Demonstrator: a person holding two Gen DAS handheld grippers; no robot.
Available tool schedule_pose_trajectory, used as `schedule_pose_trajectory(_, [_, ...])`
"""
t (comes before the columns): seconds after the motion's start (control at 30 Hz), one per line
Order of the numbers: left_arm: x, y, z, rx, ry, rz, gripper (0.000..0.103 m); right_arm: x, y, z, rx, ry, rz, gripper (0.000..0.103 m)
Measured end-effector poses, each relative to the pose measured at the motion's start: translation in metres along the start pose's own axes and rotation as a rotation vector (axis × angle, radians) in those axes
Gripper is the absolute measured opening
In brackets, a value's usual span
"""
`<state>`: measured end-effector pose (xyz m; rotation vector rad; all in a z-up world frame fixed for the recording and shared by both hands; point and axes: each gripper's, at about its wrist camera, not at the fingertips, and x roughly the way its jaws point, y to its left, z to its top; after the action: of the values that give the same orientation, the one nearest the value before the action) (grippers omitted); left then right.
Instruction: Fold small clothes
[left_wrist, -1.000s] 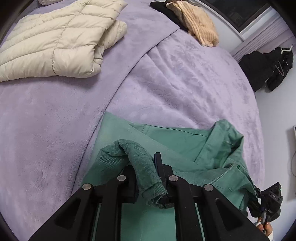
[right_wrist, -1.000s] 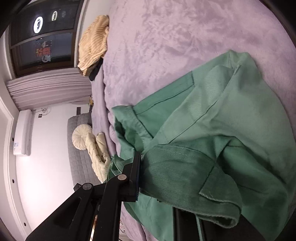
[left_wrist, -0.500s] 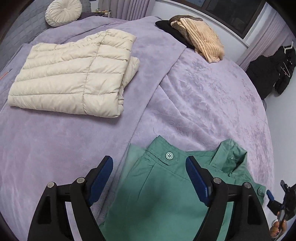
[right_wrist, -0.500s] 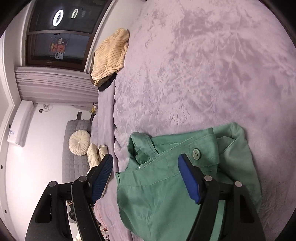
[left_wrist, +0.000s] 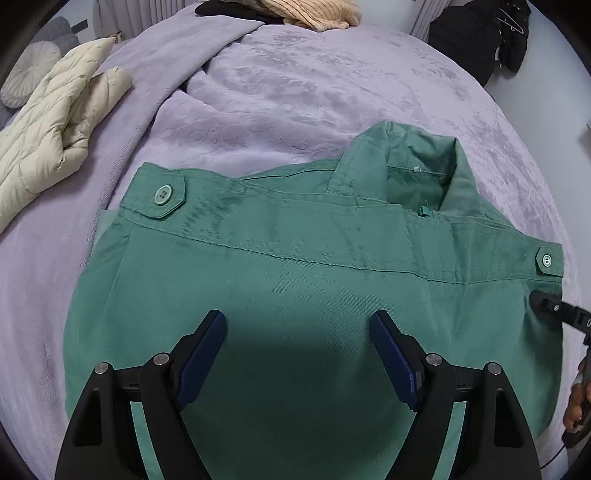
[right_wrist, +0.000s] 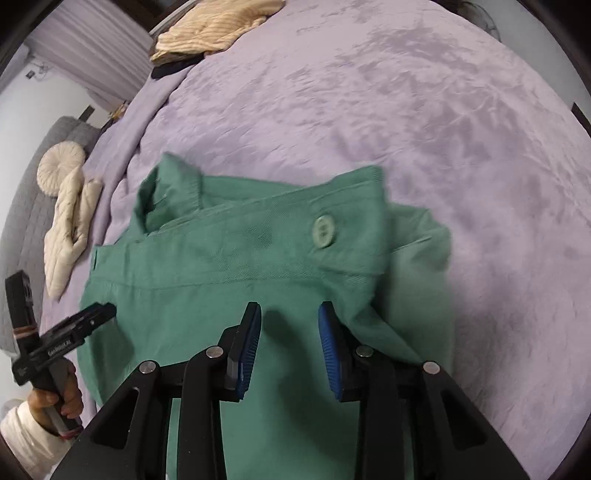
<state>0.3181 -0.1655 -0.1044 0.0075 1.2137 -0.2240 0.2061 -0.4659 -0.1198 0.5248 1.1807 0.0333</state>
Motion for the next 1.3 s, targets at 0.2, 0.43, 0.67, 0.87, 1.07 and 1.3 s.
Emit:
schedule_pose_trajectory(0.2, [0.012, 0.042, 0.018, -0.091, -0.021, 0.096, 0.082, 0.001, -0.034, 0.005, 0.11, 0.001, 0.058, 0.003])
schedule_pose_trajectory(0.43, [-0.044, 0.077, 0.011, -0.105, -0.056, 0.136, 0.082, -0.033, 0.016, -0.023, 0.066, 0.017, 0.144, 0.012])
schedule_pose_trajectory(0.67, [-0.067, 0.025, -0.07, -0.033, 0.045, 0.007, 0.082, -0.003, 0.118, -0.116, -0.093, 0.237, 0.329, 0.011])
schedule_pose_trajectory(0.87, [-0.039, 0.011, -0.117, 0.007, 0.106, 0.064, 0.082, 0.026, 0.115, -0.148, -0.136, 0.278, 0.207, 0.007])
schedule_pose_trajectory(1.07, [-0.041, 0.076, -0.129, -0.04, 0.116, 0.157, 0.082, -0.03, 0.01, -0.146, 0.129, 0.188, 0.124, 0.008])
schedule_pose_trajectory(1.3, [-0.052, 0.117, -0.127, -0.073, 0.129, 0.202, 0.082, -0.094, -0.06, -0.212, 0.562, 0.004, 0.237, 0.082])
